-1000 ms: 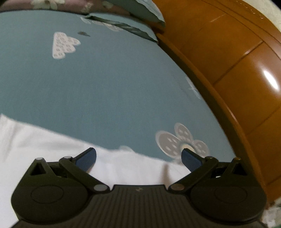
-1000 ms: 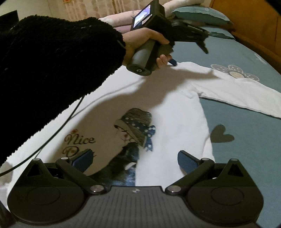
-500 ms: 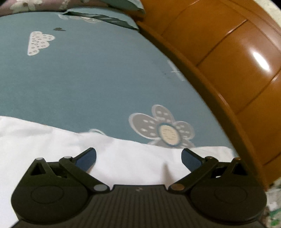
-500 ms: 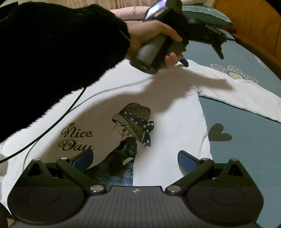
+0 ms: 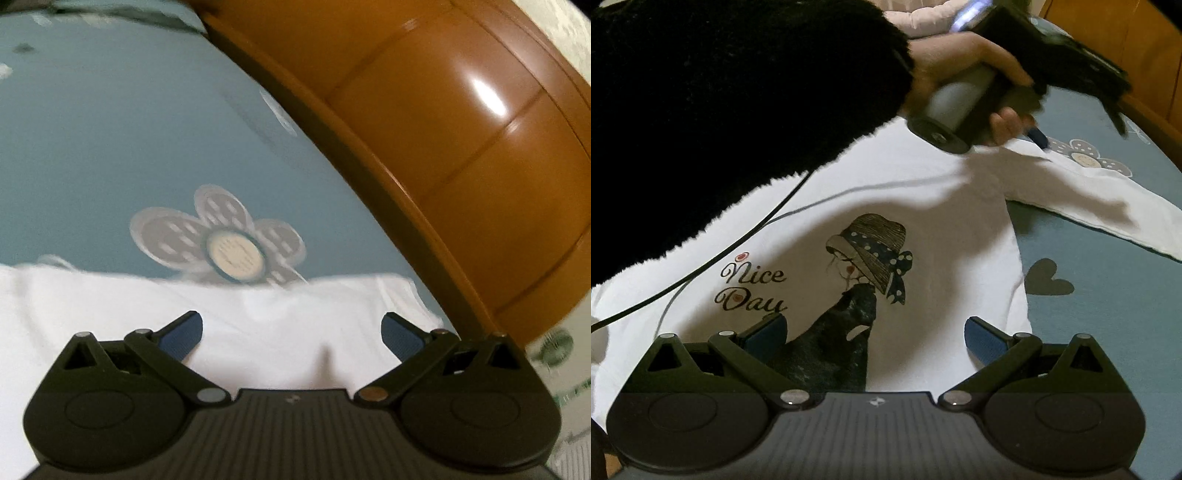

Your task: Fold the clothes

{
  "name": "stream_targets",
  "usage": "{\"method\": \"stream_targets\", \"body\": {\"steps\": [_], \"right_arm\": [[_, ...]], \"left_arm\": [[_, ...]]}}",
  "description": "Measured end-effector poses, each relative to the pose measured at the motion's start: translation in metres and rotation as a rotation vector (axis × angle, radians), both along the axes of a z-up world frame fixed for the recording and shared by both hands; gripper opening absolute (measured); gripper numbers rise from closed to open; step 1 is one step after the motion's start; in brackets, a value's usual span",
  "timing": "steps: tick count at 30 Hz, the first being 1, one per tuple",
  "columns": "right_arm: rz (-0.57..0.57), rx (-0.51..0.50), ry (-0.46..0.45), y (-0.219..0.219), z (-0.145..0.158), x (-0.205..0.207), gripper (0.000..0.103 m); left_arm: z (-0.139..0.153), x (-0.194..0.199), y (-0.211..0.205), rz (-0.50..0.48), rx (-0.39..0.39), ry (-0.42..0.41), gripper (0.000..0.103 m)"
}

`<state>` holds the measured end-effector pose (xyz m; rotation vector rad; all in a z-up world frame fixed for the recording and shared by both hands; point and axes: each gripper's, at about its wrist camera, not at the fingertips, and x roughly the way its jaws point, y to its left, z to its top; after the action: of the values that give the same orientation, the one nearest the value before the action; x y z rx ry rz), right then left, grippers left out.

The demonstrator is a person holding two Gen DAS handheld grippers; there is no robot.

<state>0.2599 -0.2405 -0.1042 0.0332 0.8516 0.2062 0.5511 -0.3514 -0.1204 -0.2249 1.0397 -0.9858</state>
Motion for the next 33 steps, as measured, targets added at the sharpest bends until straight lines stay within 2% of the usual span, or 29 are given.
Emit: {"method": "stream_targets", "body": {"steps": [3,5,8,9,11,14,17,19,21,23,26,30,33], "right_arm": [[-0.001,0.000,0.001,-0.001,0.000,0.000,0.103],[0.001,0.003,0.001,-0.001,0.000,0.000,0.103],[0.011,0.007,0.003,0.000,-0.001,0.001,0.103],[0.013,0.006,0.006,0.001,-0.001,0.001,0.103],[0.018,0.003,0.010,0.003,-0.001,0.000,0.103],[0.026,-0.007,0.010,0.006,-0.001,0.000,0.103],[0.032,-0.017,0.014,0.008,-0.003,0.001,0.103],[0.029,-0.026,0.017,0.008,-0.004,0.002,0.103],[0.028,-0.031,0.017,0.008,-0.004,0.002,0.103],[0.030,-0.030,0.015,0.008,-0.003,0.002,0.103],[0.030,-0.031,0.016,0.007,-0.003,0.002,0.103],[0.026,-0.028,0.011,0.005,-0.001,0.002,0.103],[0.031,-0.025,0.009,0.006,-0.001,0.001,0.103]], "left_arm": [[-0.008,0.005,-0.006,0.035,0.063,-0.060,0.102],[-0.007,0.017,-0.001,0.106,0.076,-0.082,0.102],[-0.001,0.031,0.011,0.202,0.071,-0.065,0.102],[0.002,0.029,0.014,0.200,0.049,-0.055,0.102],[0.009,0.021,0.018,0.164,0.000,-0.033,0.102],[0.013,-0.001,0.009,0.036,-0.047,0.005,0.102],[0.004,-0.017,-0.010,-0.060,-0.012,0.015,0.102],[-0.003,-0.023,-0.019,-0.073,0.026,-0.001,0.102],[-0.010,-0.019,-0.023,-0.053,0.032,-0.022,0.102],[-0.009,-0.012,-0.019,0.002,0.016,-0.027,0.102],[-0.001,0.001,-0.013,0.091,0.045,-0.026,0.102],[0.026,0.007,0.015,0.158,0.067,-0.089,0.102],[0.043,0.015,0.050,0.236,0.127,-0.116,0.102]]}}
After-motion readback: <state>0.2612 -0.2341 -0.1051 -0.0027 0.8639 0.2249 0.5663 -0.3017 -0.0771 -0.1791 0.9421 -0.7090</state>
